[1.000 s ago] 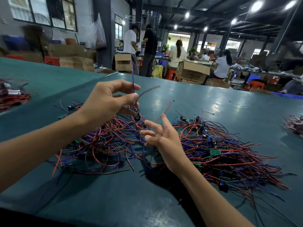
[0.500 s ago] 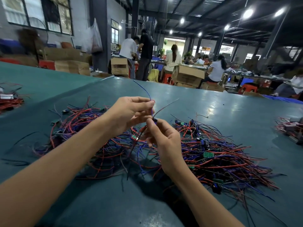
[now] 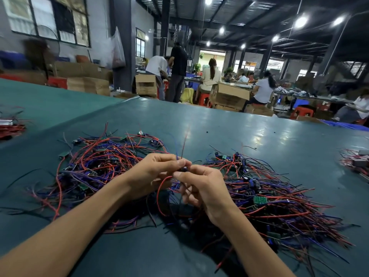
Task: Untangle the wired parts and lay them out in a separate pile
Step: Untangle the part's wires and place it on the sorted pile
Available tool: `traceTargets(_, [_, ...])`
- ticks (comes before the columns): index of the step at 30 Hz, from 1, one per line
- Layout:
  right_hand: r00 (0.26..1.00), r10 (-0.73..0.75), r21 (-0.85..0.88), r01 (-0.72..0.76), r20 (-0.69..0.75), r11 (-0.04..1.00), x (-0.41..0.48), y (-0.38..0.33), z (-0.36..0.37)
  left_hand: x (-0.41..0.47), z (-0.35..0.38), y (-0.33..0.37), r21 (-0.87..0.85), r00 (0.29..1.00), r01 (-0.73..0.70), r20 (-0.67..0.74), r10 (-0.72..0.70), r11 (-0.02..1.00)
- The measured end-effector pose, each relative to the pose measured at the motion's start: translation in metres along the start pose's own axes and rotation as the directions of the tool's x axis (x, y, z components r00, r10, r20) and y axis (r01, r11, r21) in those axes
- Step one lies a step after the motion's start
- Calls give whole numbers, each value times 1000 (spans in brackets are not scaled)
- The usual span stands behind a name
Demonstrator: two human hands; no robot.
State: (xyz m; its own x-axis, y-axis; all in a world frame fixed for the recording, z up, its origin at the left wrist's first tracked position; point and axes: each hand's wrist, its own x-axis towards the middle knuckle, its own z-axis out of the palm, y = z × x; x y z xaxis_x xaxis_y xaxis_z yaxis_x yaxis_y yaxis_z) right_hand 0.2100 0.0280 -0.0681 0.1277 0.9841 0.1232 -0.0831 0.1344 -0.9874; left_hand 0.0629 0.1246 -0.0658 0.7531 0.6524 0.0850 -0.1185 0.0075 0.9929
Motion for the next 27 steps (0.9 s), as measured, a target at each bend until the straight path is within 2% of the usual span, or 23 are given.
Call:
traceTargets(2, [999, 2, 12, -3, 50, 1000, -3, -1, 1, 0, -1, -2, -33, 1000, -5, 6, 5, 999])
traceTargets(5, [999, -31, 39, 30, 17, 999, -5, -1, 2, 3, -3, -5, -62, 999, -38, 28, 40, 997])
traceTargets(9, [990, -142, -134, 142, 13, 981, -8, -5, 2, 9, -9, -6, -82, 987, -108, -129, 97, 991])
traceTargets(11, [988, -144, -191, 153, 56, 970, -9, -6, 3, 11, -11, -7, -117, 972, -142, -203, 117, 983])
traceTargets(17, [979, -78, -195, 115, 191, 974, -17, -8, 8, 15, -10, -9, -58, 896, -238, -399, 196, 970])
traceTargets(23, [962, -87, -203, 142, 258, 969, -20, -10, 8, 19, -15, -10, 149, 789, -269, -533, 306, 952])
traceTargets(27, [935, -126, -132, 178, 331, 975, -22, -13, 4, 20, -9, -12, -15, 784, -311, -569, 248, 950])
